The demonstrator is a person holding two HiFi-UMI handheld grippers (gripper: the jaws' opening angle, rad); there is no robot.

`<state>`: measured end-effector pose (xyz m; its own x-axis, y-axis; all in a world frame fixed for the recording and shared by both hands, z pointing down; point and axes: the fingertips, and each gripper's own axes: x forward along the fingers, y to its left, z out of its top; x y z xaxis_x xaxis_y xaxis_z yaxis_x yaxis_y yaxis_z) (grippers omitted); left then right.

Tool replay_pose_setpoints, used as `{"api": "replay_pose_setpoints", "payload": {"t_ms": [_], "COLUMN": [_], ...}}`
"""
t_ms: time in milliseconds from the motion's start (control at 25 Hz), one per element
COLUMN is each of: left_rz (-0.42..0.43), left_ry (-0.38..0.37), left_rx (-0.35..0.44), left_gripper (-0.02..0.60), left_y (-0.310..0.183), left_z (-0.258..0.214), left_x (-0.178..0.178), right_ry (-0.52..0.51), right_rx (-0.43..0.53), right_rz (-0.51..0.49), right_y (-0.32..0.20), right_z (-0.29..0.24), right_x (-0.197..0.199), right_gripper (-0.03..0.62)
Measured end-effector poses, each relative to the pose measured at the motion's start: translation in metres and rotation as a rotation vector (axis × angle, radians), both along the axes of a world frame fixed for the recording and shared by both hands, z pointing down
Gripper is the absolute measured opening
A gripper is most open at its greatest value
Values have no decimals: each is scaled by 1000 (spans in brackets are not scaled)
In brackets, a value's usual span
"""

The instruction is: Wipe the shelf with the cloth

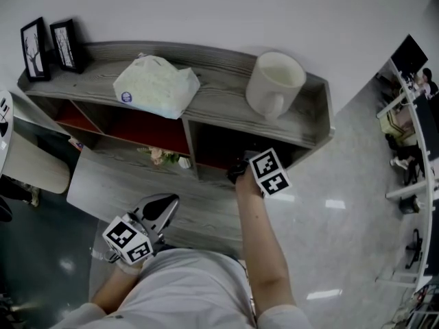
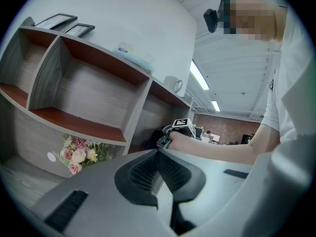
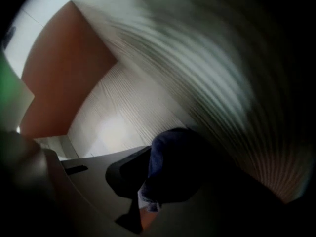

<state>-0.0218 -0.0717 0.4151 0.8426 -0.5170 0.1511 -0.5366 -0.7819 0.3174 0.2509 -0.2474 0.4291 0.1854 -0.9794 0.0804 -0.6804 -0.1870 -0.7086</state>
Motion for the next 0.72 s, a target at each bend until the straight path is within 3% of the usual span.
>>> {"api": "replay_pose_setpoints", "payload": {"t_ms": [320,520,720], "left_rz": [27,47,85], "left_ry": [9,21,23], "left_rx": [3,10,5], "left_gripper": [15,15,15], "left_y": [3,2,5], "left_z": [-2,-6,-5], "left_x": [12,26,43], "right_ry": [89,281,440], "right_rx": [119,145,151], "right_rz": [-129,-248,-297], "right_y": [21,52,95], "right_z": [-52,-68,-76], "right_x": [-30,-53,-60], "right_gripper": [54,54,54]}}
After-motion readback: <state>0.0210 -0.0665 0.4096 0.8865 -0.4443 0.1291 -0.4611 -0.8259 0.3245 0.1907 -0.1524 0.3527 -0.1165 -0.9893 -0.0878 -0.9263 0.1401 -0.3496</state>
